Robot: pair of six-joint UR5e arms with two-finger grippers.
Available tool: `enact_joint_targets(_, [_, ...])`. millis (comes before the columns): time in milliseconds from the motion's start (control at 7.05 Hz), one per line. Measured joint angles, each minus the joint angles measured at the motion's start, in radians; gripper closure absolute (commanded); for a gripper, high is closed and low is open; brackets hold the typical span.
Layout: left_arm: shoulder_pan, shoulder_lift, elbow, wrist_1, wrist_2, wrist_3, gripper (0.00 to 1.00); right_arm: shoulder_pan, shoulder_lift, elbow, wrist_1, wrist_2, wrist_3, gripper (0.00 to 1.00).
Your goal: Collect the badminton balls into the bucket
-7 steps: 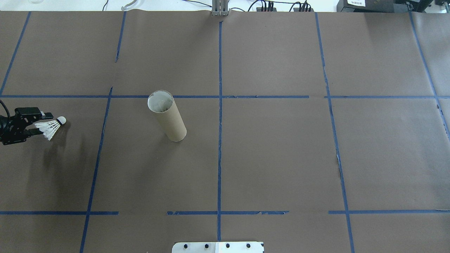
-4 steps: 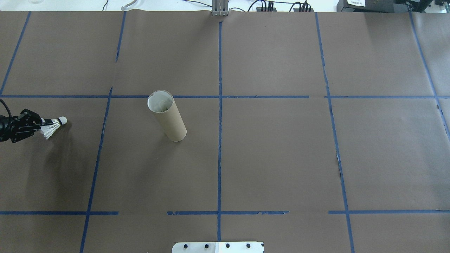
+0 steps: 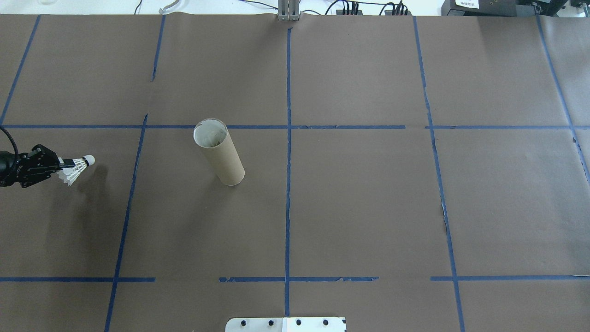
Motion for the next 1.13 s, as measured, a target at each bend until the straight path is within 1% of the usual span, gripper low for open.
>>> enact_joint_targets(142, [-0.003,0.005,-0.033,0.011,-0.054,-0.002,1.0,0.0,0.0,0.0,0.0,-0.001,0.001,0.0])
enact_joint_targets(284, [-0.016,0.007,-0.079,0.05,-0.108,-0.002,1.0,0.001,0.0,0.0,0.0,-0.001,0.001,0.0])
enact_joint_targets(426, [-0.043,0.002,-0.139,0.131,-0.158,-0.002,1.0,0.001,0.0,0.001,0.0,-0.001,0.0,0.0])
enact_joint_targets(709, [-0.082,-0.003,-0.28,0.308,-0.233,0.005,1.0,0.001,0.0,0.001,0.0,-0.001,0.001,0.0])
enact_joint_targets(851, [-0.09,-0.003,-0.345,0.371,-0.258,0.016,1.0,0.001,-0.001,0.001,0.0,-0.001,0.0,0.0])
enact_joint_targets(993, [-0.095,-0.003,-0.413,0.445,-0.269,0.05,1.0,0.001,-0.001,0.001,0.0,-0.001,0.001,0.0])
enact_joint_targets(1135, [-0.097,-0.008,-0.492,0.565,-0.272,0.114,1.0,0.001,-0.001,0.001,0.0,-0.001,0.001,0.0])
